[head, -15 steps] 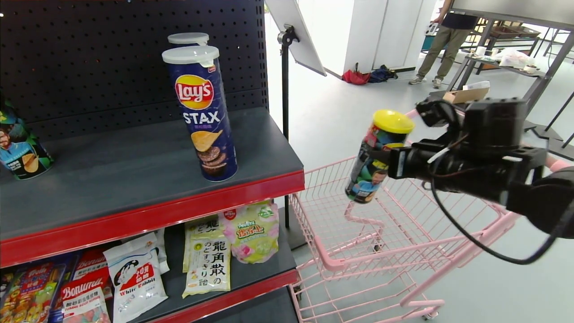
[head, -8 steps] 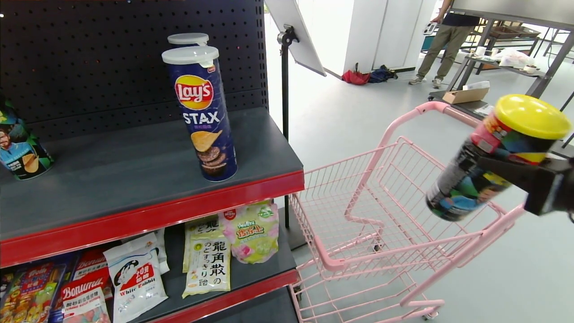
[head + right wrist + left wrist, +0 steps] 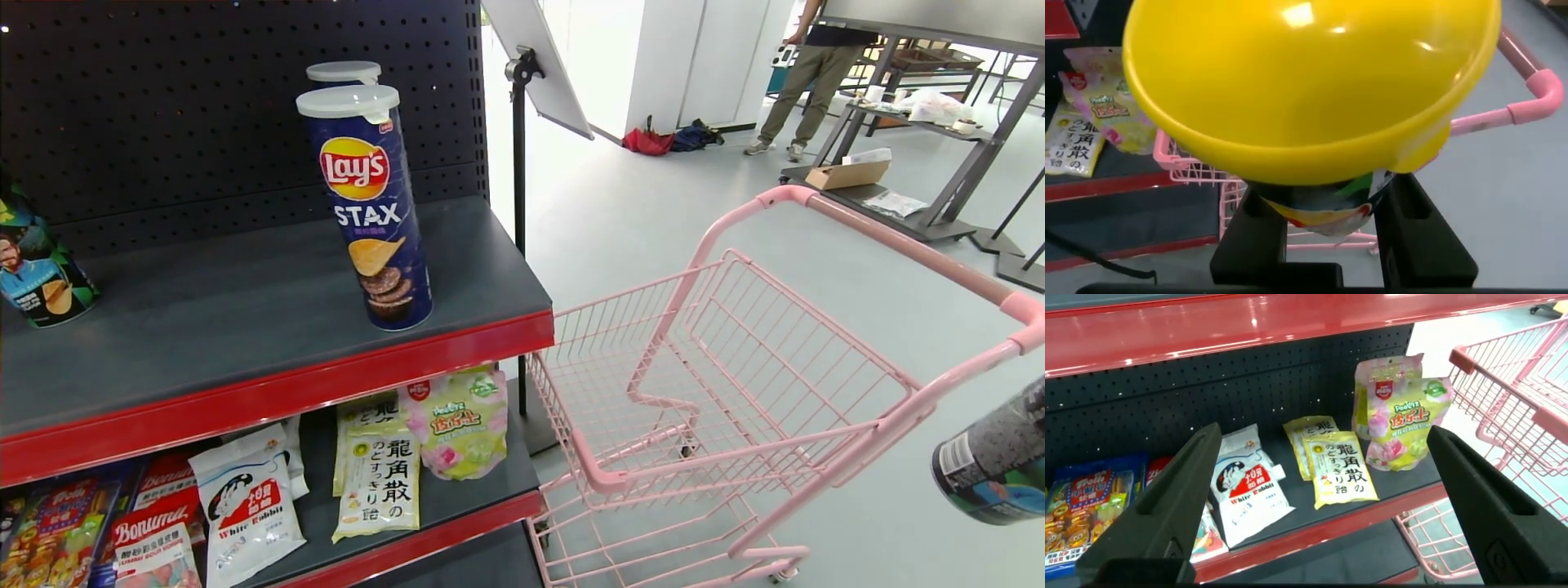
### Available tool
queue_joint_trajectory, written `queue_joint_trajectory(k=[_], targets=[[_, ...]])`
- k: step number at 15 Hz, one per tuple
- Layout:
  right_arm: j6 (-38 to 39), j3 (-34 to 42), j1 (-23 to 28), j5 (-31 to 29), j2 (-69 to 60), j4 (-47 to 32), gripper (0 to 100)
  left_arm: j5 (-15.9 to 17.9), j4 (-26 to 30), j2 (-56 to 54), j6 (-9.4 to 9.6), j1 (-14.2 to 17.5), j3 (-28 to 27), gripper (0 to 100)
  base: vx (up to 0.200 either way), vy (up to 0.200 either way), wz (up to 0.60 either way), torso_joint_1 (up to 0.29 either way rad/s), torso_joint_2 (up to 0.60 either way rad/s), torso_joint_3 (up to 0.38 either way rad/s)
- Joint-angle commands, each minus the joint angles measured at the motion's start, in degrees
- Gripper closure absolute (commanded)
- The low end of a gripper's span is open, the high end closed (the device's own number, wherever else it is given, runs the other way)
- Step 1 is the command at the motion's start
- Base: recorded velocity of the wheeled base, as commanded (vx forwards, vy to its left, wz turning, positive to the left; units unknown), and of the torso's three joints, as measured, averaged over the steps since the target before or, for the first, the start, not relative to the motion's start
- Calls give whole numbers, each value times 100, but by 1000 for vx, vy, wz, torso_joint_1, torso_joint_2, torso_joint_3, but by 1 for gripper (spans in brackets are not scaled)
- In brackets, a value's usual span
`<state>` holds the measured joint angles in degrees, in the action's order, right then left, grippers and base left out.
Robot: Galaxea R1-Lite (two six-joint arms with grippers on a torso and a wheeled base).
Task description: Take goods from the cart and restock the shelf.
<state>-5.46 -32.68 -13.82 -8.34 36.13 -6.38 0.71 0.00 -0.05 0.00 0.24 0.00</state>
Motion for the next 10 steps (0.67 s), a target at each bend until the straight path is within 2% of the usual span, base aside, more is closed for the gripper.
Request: queue_joint_trajectory(k=[1, 5, 10], targets=[[-8, 139, 55, -1, -353, 5, 100, 0, 0, 5, 0, 2, 0, 0, 0, 0, 0, 0, 0, 0], [-8, 175, 117, 8, -353, 5, 100, 0, 0, 5, 0, 2, 0, 0, 0, 0, 0, 24, -55, -38], [-60, 324, 99, 52, -388, 14, 100, 0, 0, 5, 9, 2, 0, 0, 0, 0, 0, 187, -515, -318]])
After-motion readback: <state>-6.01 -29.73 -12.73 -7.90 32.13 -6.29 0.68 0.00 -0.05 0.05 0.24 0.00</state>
